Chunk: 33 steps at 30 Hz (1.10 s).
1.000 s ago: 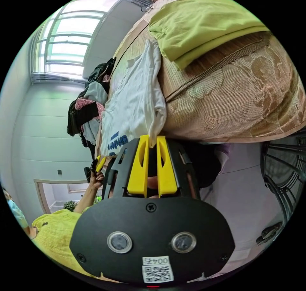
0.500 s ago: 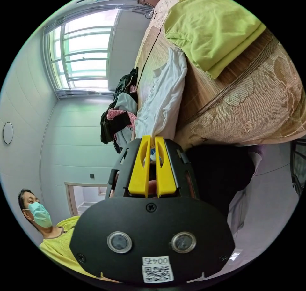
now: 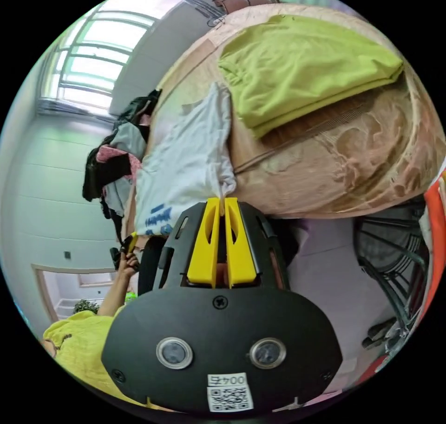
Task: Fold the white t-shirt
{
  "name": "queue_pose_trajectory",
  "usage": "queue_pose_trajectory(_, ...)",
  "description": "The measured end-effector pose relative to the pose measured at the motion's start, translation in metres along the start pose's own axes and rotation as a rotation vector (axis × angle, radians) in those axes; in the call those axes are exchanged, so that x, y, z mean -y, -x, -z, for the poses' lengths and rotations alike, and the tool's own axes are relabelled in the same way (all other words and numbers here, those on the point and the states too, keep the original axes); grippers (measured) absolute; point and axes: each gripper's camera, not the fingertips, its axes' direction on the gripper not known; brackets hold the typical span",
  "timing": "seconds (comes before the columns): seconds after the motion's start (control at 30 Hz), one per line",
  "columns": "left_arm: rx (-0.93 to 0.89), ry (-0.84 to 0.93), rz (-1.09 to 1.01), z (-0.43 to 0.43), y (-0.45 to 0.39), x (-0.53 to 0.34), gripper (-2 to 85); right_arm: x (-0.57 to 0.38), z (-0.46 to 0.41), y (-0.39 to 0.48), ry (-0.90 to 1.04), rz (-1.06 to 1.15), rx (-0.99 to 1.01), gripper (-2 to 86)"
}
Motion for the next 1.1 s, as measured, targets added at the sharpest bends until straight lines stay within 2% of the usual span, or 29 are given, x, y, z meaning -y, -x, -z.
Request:
queue_pose_trajectory(0.2, -0.032, 0.031, 0.019, -0.039, 0.002, -0.015, 2.4, -0.002, -0.011, -0.023, 0.038, -0.058, 0.111, 4.0)
queue_pose_trajectory(0.27, -0.064, 0.019, 0.021, -0.048, 0.001, -0.022, 2.8, -0.003, -0.009, -0.028, 0.036, -0.052, 0.148, 6.9)
queue_pose_trajectory(0.37, -0.068, -0.015, 0.004, -0.059, -0.006, -0.033, 4.0, -0.002, -0.002, -0.035, 0.005, -0.045, 0.19, 15.8)
queue_pose_trajectory(0.43, -0.071, -0.009, 0.013, -0.074, -0.01, -0.038, 4.9, 0.005, -0.003, -0.04, 0.004, -0.051, 0.228, 17.8)
queue_pose_trajectory(0.53, -0.036, -0.002, 0.01, -0.104, -0.019, -0.05, 4.4, 0.016, -0.012, -0.042, 0.015, -0.063, 0.252, 16.0)
queue_pose_trajectory(0.6, -0.012, -0.006, 0.003, -0.122, -0.026, -0.059, 2.8, 0.02, -0.015, -0.04, 0.028, -0.069, 0.273, 7.6)
queue_pose_trajectory(0.67, 0.064, 0.021, 0.0, -0.146, -0.032, -0.071, 1.5, 0.021, -0.004, -0.034, -0.035, -0.078, 0.262, 3.5)
queue_pose_trajectory(0.77, 0.154, 0.067, -0.016, -0.176, -0.039, -0.089, 1.2, 0.025, -0.007, -0.042, -0.008, -0.097, 0.201, 3.6)
queue_pose_trajectory(0.83, 0.175, 0.061, -0.025, -0.188, -0.044, -0.103, 1.5, 0.024, -0.009, -0.061, -0.022, -0.163, 0.28, 5.3)
queue_pose_trajectory(1.1, 0.064, -0.02, 0.02, -0.242, -0.054, -0.176, 6.6, 0.018, -0.002, -0.075, -0.133, -0.17, 0.387, 13.0)
